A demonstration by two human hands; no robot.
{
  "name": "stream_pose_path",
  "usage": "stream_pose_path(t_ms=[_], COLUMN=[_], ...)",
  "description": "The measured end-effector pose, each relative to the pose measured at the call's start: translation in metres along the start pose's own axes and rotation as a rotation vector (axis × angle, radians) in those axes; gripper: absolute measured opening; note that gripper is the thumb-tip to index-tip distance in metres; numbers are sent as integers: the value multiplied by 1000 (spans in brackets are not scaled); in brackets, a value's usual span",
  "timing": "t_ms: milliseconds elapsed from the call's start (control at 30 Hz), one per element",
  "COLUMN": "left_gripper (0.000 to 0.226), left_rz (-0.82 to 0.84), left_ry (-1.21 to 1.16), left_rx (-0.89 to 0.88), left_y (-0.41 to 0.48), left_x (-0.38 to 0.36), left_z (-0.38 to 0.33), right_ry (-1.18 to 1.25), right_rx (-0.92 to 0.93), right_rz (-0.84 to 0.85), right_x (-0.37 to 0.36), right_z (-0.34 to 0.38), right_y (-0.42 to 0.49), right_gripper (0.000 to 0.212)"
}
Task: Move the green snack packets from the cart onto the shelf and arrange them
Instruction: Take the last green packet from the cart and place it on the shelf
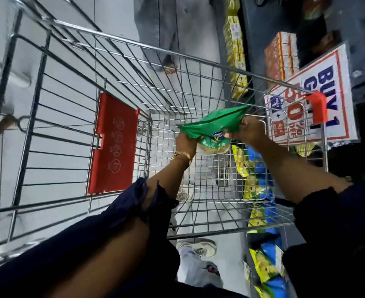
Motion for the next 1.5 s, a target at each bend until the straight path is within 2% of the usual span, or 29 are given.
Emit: stream_pose_path(t_ms=[100,167,333,400,500,567,633,700,767,933,1067,1200,1300,1433,1500], left_gripper=[29,28,8,9,14,16,13,22,16,32,30,39,52,41,37], left_rz=[55,99,194,230,271,301,354,393,417,534,615,822,942,1108,1229], left_ry=[-42,-46,-164,-192,-242,-254,-235,-134,-51,51,177,252,309,357,352], left_rx=[7,-33,-116,-179,-300,-399,-485,-605,-704,-932,-1135,-1192,-1238,-1281,-1215], left_y=[-9,-21,-54,-69,-107,-138,-166,-196,-225,-310,-383,-444,-491,-552,-579], left_x=[3,9,24,23,18,11,2,-10,-19,-52,-84,-120,-143,-169,-186], left_z=[5,-2,-36,-55,-91,-113,-132,-150,-165,-188,-189,-168,-144,-111,-88], right_ry=[10,53,239,381,525,559,548,485,462,282,252,271,226,182,164], right_rx=[29,40,10,8,32,73,116,130,151,132,72,9,-73,-126,-160], right_rz=[-97,-210,-450,-520,-665,-781,-898,-1032,-1120,-1300,-1461,-1624,-1726,-1842,-1887], right_x=[-2,-3,5,9,23,40,62,88,110,153,167,168,164,158,156], right_z=[-8,-9,-12,-14,-7,7,23,36,45,54,40,11,-5,-21,-30], right_y=[-24,-38,-87,-107,-144,-173,-204,-242,-275,-372,-448,-520,-574,-647,-683], right_gripper=[32,43,37,30,45,36,22,20,14,32,34,40,30,40,31])
Point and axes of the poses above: each hand's wrist, its own y-axis towards the middle knuckle, its own x-axis out of the back of the hand, z = x × y, the point moved 6 cm from there along y, towards the middle knuckle, and after that the axes turned 7 degrees about x, right-handed, at the moved point
